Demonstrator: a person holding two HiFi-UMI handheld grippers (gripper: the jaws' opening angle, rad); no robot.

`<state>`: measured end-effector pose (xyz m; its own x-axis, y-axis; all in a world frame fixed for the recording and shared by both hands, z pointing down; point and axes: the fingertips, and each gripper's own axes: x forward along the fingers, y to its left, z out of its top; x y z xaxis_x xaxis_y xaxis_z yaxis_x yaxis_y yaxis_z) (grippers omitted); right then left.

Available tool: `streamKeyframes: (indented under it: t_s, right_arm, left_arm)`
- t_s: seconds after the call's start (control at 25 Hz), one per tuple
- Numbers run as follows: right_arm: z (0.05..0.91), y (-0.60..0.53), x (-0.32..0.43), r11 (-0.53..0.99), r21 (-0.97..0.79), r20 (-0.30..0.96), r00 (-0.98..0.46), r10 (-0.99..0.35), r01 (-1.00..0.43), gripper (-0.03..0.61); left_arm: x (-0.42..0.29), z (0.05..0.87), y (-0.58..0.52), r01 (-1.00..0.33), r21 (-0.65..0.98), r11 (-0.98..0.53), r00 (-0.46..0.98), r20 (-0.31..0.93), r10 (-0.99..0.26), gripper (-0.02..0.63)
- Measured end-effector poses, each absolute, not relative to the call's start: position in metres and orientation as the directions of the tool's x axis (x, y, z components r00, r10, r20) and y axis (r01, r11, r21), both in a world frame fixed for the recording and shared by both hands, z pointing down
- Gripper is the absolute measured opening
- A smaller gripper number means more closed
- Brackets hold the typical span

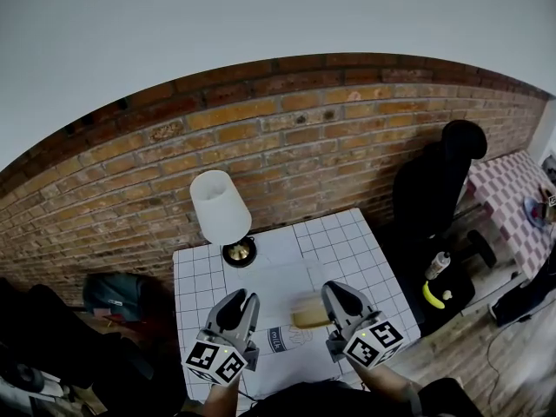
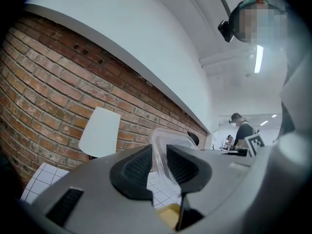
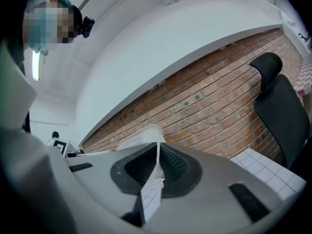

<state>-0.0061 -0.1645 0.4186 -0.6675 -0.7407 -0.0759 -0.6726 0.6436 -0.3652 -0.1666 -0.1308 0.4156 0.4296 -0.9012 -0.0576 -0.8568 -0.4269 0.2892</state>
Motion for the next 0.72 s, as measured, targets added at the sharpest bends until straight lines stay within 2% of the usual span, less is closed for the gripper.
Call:
streamKeyframes:
  t_s: [0.72]
  right_arm:
    - [0.414,-0.157,-0.016,0.654,-0.352,-0.073,-0.677,-0.732,-0.669,0.017]
  left_arm:
    - [-0.176,0.409,-0.120,-0.864,0.293,-0.409,0.405,-0.079,-0.911,0.098]
